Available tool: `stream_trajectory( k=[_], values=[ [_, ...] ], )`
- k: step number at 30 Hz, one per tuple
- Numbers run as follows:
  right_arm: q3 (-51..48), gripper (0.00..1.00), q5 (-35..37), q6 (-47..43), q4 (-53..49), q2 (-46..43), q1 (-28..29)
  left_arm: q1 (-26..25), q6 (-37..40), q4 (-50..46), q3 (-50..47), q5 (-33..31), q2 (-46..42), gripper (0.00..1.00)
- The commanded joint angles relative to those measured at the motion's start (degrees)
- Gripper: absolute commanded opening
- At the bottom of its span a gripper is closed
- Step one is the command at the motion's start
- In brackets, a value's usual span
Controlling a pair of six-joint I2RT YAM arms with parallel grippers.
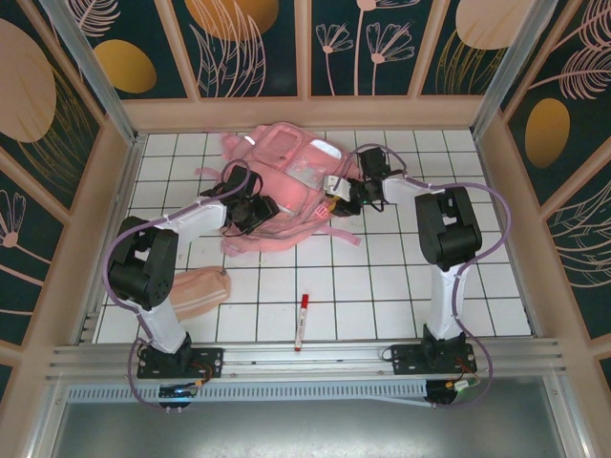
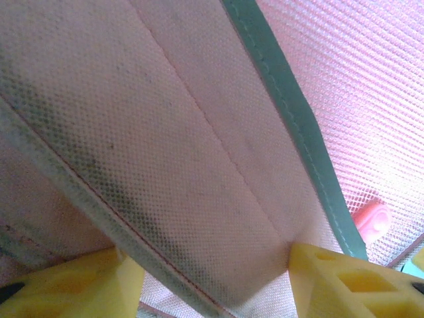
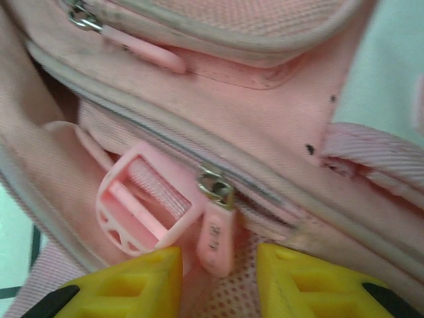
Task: Pack the student bag
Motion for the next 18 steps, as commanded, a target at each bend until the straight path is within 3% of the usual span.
stream_trajectory(
  k=[1, 5, 11, 18],
  values=[
    [0.7, 0.35, -3.7, 0.0, -3.8, 0.9, 1.5, 0.2, -0.6, -1.5, -1.4, 1.1, 1.7, 0.58],
    [-0.2, 0.31, -0.8, 1.9, -0.2, 1.2, 2.4, 0.2, -0.6, -1.3, -1.3, 1.3, 1.9, 0.58],
    [-1.9, 0.0, 0.0, 3.1, 2.5, 0.0, 2.4, 0.2, -0.2, -1.7, -1.8, 0.5, 1.7, 0.58],
    [-5.6, 0.0, 2.0, 12.7, 9.4, -3.9, -1.9, 0.7, 0.8, -4.3, -4.3, -2.6, 1.9, 0.58]
  ],
)
